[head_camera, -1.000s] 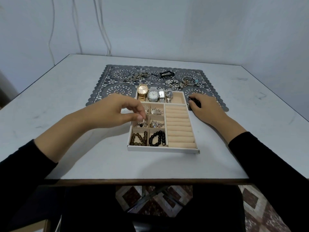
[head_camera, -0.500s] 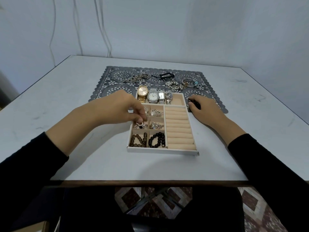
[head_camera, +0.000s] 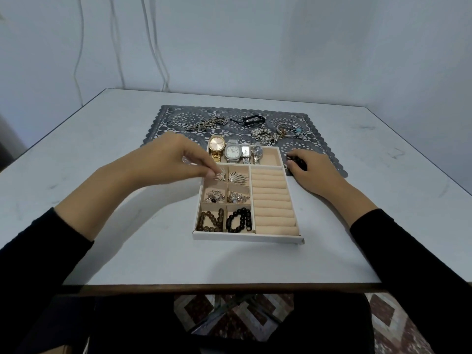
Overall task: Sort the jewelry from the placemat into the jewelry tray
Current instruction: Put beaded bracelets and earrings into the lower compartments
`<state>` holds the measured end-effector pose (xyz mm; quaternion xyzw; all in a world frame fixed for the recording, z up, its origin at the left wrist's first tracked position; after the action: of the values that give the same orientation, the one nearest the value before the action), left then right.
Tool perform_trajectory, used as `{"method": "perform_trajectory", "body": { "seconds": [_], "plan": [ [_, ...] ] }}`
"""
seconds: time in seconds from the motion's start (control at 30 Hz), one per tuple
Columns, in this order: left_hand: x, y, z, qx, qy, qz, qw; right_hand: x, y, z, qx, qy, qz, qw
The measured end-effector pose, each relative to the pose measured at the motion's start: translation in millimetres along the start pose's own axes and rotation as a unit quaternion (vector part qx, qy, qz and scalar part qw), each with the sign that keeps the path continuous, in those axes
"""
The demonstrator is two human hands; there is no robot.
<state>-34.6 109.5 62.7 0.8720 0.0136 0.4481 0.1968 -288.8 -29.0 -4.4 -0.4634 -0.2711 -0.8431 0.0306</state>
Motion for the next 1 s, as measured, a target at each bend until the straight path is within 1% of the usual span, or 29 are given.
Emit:
{"method": "perform_trajectory", "body": {
  "seconds": [0.1, 0.2, 0.33, 0.43, 0.53, 0.67, 0.8, 1.0],
  "plan": [
    [11, 8, 13, 0.033, -0.056, -0.044, 0.997, 3, 4, 0, 0.006, 0.004, -0.005, 1.000],
    [18, 20, 30, 0.034, -0.067, -0.105, 0.992, 7, 10, -1, 0.002, 0.007, -0.028, 1.000],
    [15, 42, 61, 0.069, -0.054, -0.160, 0.983, 9, 26, -2, -0.002, 0.027, -0.062, 0.998],
    [4, 59, 77, 0.079, -0.022, -0.176, 0.981, 8, 43, -2, 0.000, 0.037, -0.082, 0.996],
    [-9, 78, 88, 0.077, 0.030, -0.162, 0.983, 3, 61, 1, 0.003, 0.050, -0.088, 0.995],
    [-28, 102, 107, 0.061, 0.109, -0.100, 0.987, -13, 87, 6, 0.019, 0.028, -0.058, 0.998],
    [-41, 122, 117, 0.050, 0.133, -0.085, 0.986, -31, 108, 11, 0.048, 0.002, -0.028, 0.998],
    [-61, 154, 124, 0.023, 0.172, -0.036, 0.984, -55, 142, 13, 0.059, -0.016, 0.012, 0.998]
  ]
}}
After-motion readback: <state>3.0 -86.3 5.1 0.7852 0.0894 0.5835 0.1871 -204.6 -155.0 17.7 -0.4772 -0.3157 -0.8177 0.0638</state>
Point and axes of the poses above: each hand's wrist, its own y-axis towards the middle knuckle, its own x-axis out of the back of the hand, z = x × y, the point moved 4 cm from there along y, towards the middle knuckle, and after that the axes turned 11 degrees about -z, right-handed, at the moved point
